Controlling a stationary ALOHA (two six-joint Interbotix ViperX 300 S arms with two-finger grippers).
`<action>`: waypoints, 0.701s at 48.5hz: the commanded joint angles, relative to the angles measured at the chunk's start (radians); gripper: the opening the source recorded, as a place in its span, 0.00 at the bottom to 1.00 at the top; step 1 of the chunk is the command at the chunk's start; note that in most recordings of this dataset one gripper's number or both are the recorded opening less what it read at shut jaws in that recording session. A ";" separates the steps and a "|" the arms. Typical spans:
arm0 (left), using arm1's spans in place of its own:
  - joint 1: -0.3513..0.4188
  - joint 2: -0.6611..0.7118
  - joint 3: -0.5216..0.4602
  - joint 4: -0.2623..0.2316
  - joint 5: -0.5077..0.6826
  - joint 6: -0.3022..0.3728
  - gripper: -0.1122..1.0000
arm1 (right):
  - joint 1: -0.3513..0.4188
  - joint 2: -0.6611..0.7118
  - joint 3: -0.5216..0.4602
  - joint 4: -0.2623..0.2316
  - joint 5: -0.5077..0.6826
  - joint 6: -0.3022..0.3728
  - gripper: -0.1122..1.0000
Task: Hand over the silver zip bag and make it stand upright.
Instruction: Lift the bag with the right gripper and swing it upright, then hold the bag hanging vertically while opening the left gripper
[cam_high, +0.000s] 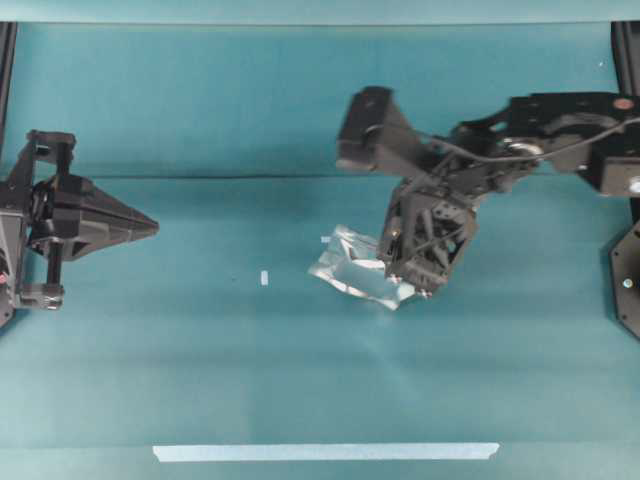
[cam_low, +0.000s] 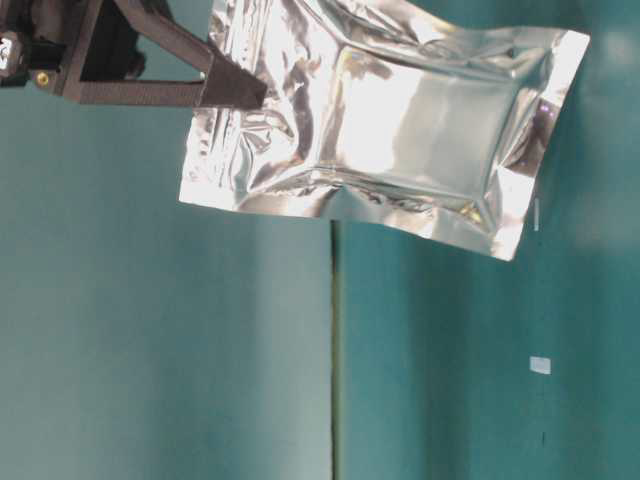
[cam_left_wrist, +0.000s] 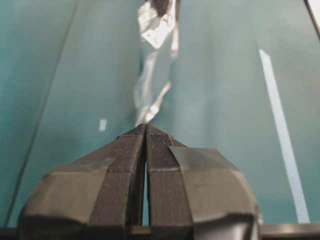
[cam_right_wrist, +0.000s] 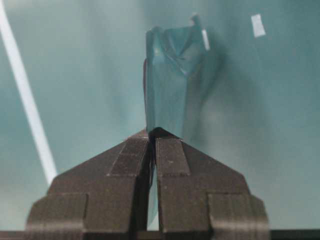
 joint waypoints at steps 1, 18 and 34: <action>0.008 0.006 -0.002 0.002 -0.014 -0.015 0.09 | 0.029 0.021 -0.081 -0.063 0.057 -0.008 0.12; 0.028 0.003 0.028 0.002 -0.069 -0.057 0.09 | 0.089 0.143 -0.295 -0.267 0.268 -0.006 0.12; 0.040 0.009 0.061 0.000 -0.143 -0.179 0.09 | 0.101 0.158 -0.325 -0.296 0.276 -0.015 0.12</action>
